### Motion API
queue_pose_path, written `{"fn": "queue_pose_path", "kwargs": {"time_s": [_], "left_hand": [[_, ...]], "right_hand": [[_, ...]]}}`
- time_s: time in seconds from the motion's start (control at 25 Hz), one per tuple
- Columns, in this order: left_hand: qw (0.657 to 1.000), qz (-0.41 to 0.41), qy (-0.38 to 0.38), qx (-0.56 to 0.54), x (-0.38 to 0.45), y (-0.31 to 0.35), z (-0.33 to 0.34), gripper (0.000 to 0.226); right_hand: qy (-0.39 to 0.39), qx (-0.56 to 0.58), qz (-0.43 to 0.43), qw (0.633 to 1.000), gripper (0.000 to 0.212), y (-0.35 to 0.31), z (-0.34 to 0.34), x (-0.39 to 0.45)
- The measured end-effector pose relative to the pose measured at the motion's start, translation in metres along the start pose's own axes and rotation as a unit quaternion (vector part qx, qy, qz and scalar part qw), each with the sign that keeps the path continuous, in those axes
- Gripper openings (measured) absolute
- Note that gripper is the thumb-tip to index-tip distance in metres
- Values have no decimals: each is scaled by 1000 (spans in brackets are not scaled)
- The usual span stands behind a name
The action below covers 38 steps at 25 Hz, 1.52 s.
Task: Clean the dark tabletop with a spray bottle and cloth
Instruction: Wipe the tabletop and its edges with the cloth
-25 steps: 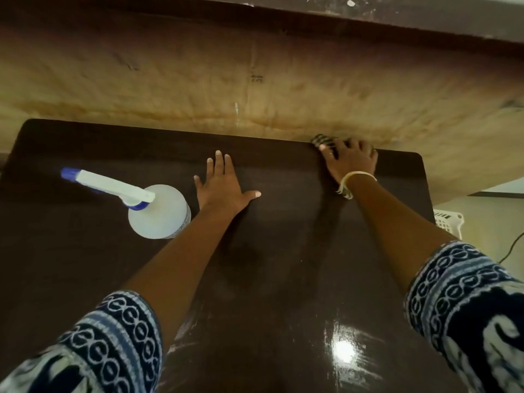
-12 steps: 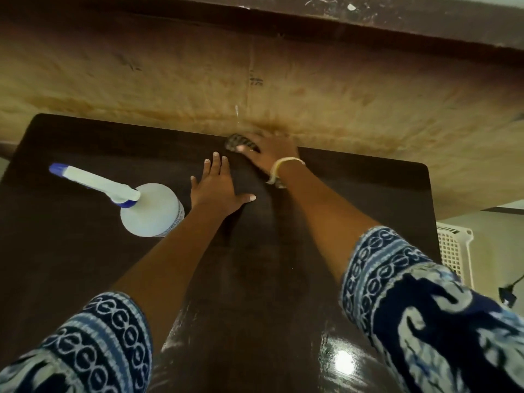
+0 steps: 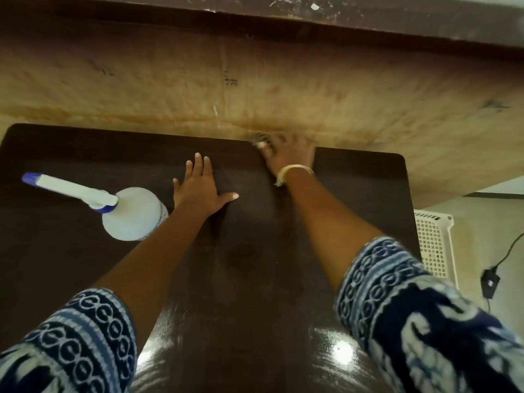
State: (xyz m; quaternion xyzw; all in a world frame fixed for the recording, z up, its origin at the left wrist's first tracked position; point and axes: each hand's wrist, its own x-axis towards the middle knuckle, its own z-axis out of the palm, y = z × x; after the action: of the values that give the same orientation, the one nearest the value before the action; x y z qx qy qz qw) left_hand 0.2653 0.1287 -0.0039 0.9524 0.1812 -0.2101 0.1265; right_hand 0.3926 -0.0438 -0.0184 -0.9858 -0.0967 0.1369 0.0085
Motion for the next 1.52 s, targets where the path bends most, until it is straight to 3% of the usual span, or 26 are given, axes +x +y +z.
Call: {"fn": "queue_pose_path", "kwargs": {"time_s": [0.12,0.24,0.44,0.6,0.76,0.88,0.96,1.08,1.24,1.52], "left_hand": [[1000,-6,-12,5,1,5,-4,116],[999,-23,-40,19,3,13,-11,118],[990,-44,-64,117,9,28,-17,119],[988,-42,-63,132,9,30,-15,118],[992,-45,-49,104,5,26,-15,115],[998,15,66,-5,-21,22,0,89],[974,76,162,-139,-57,17,18,65],[931,104,212,-279,-103,-6,37,41],[928,55,227,-289,-135,-65,32,15],[936,-63,259,-229,-133,-164,1,10]], "right_hand": [[-13,13,-104,994,55,-43,7,-13],[-6,-12,-151,988,56,-4,1,-14],[27,-11,26,999,60,140,0,-1],[47,5,115,992,59,172,1,-10],[44,51,164,984,55,104,5,-15],[21,59,96,993,53,33,7,-23],[2,66,41,997,54,-10,7,-26],[-29,61,-4,998,55,-51,5,-23],[-42,30,-44,998,56,-96,8,-21],[-50,7,-91,995,56,-169,9,-18]]}}
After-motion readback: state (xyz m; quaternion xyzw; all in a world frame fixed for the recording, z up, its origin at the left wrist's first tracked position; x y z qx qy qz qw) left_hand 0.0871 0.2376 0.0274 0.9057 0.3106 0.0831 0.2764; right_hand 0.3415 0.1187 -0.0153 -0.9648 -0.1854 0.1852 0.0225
